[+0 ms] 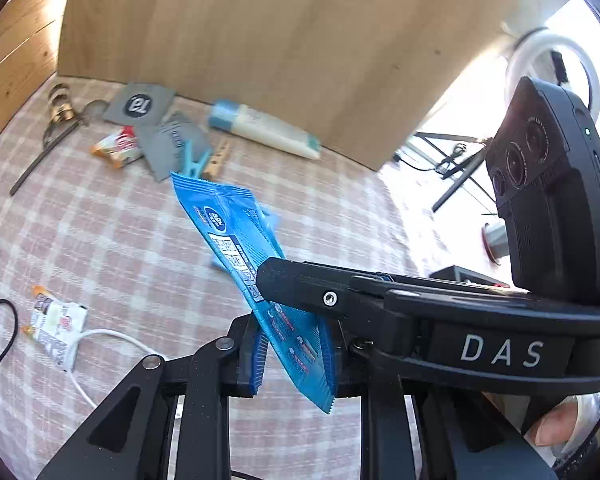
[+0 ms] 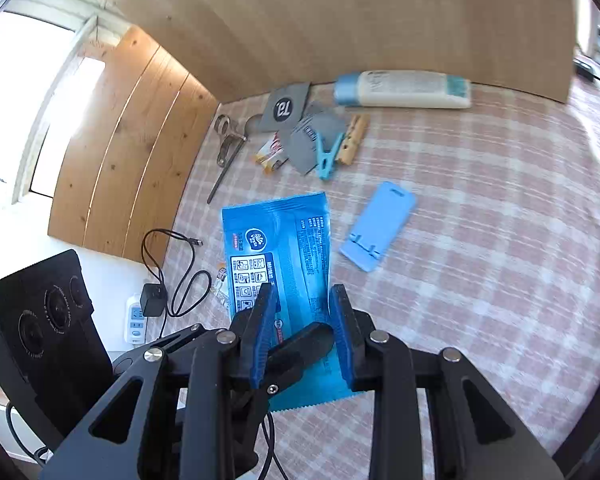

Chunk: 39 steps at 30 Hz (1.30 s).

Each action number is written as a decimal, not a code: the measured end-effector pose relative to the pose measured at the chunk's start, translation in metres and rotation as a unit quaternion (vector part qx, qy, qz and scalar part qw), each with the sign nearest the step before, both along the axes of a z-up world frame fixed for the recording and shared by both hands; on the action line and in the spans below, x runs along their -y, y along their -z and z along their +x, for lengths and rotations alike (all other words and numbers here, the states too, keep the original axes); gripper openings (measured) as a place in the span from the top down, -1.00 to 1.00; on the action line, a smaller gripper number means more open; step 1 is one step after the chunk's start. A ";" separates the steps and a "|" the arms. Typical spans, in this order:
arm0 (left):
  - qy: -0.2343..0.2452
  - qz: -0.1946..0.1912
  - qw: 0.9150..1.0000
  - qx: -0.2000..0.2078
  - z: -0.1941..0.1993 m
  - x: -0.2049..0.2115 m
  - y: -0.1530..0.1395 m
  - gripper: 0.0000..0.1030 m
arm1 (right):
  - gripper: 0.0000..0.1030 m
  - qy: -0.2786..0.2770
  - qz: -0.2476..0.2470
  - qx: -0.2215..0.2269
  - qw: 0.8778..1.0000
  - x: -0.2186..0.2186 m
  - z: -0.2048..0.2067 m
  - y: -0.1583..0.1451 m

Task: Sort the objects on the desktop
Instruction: 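Carry the blue packet to the tray and open the right gripper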

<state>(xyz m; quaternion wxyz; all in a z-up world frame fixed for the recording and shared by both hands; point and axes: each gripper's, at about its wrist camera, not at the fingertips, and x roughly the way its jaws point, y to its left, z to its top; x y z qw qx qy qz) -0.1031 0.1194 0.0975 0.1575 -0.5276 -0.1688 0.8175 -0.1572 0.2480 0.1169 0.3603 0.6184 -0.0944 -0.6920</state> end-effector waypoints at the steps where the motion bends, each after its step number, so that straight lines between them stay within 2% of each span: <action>1: 0.014 0.000 1.000 -0.005 0.002 -0.013 -0.005 0.61 | 0.44 0.013 -0.002 -0.004 1.000 -0.017 0.001 -0.006; 6: 0.092 0.008 0.996 -0.018 0.007 -0.090 -0.019 0.61 | 0.44 0.077 0.000 -0.023 0.997 -0.105 0.009 -0.027; 12: 0.180 0.021 0.983 -0.016 0.025 -0.177 -0.035 0.61 | 0.44 0.150 0.016 -0.034 0.988 -0.203 0.024 -0.041; 22: 0.309 0.030 0.951 -0.017 0.062 -0.300 -0.050 0.61 | 0.44 0.259 0.030 -0.040 0.965 -0.337 0.058 -0.055; 29: 0.371 0.008 0.928 -0.013 0.085 -0.364 -0.047 0.60 | 0.44 0.294 0.066 -0.046 0.953 -0.389 0.073 -0.058; 31: 0.377 -0.021 0.926 -0.025 0.091 -0.372 -0.046 0.60 | 0.43 0.304 0.082 -0.056 0.947 -0.399 0.076 -0.061; 34: 0.376 -0.028 0.926 -0.019 0.091 -0.368 -0.042 0.60 | 0.39 0.315 0.080 -0.059 0.944 -0.411 0.080 -0.064; 39: 0.347 -0.035 0.937 -0.015 0.083 -0.341 -0.040 0.60 | 0.31 0.314 0.071 -0.057 0.945 -0.408 0.081 -0.063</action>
